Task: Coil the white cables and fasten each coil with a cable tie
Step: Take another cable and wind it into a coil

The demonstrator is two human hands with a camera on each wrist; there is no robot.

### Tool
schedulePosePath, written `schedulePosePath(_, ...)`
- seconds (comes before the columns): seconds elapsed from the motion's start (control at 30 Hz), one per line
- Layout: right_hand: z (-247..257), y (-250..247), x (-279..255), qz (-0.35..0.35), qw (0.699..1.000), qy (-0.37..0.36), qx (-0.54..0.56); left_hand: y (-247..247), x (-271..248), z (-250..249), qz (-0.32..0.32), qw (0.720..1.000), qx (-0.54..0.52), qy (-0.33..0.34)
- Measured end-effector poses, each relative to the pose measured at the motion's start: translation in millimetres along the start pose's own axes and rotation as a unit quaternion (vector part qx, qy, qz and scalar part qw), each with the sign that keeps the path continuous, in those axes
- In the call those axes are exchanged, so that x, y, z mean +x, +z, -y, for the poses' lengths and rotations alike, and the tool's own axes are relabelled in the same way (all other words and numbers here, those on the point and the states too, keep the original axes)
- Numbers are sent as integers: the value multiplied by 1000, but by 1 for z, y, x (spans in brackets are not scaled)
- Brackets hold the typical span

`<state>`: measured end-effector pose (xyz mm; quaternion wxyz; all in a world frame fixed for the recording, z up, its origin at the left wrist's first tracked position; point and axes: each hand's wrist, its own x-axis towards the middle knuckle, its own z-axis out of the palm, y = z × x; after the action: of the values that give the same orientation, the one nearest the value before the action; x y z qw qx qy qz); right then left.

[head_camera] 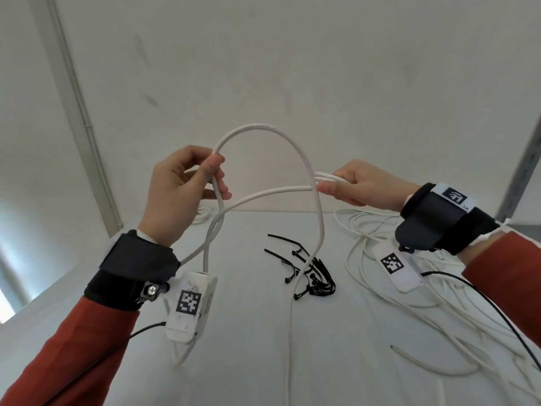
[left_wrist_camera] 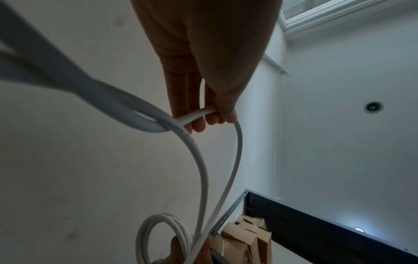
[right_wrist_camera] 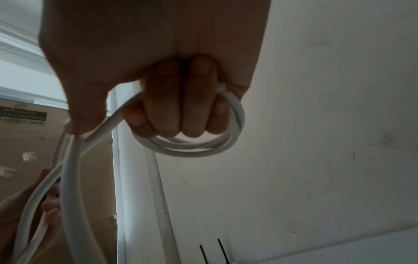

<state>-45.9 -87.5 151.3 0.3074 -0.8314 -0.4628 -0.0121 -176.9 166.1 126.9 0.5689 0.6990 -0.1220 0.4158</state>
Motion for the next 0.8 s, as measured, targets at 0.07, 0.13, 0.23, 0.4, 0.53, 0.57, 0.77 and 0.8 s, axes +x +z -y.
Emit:
schedulePosePath(0.07, -1, 1, 0, -12, 1000, 0, 18, -4, 2, 2, -19, 1000, -8, -1)
schedulePosePath(0.13, -3, 1, 0, -22, 999, 5, 28, -8, 4, 4, -36, 999, -19, -4)
schedulePosePath(0.23, -4, 3, 0, -27, 999, 13, 22, -16, 8, 8, -61, 998, -31, -11)
schedulePosePath(0.4, -6, 6, -2, -35, 999, 22, 33, -34, 15, 16, -96, 995, -36, -11)
schedulePosePath(0.53, -12, 4, -4, -47, 997, 18, 54, -52, 21, 28, -145, 988, -34, -32)
schedulePosePath(0.57, -14, 3, -5, -51, 996, 17, 66, -57, 23, 31, -159, 986, -36, -41)
schedulePosePath(0.77, -28, 3, -12, -83, 988, 21, 132, -92, 24, 64, -222, 970, 2, -103)
schedulePosePath(0.8, -31, 3, -14, -83, 986, 22, 142, -99, 23, 72, -233, 965, 16, -116)
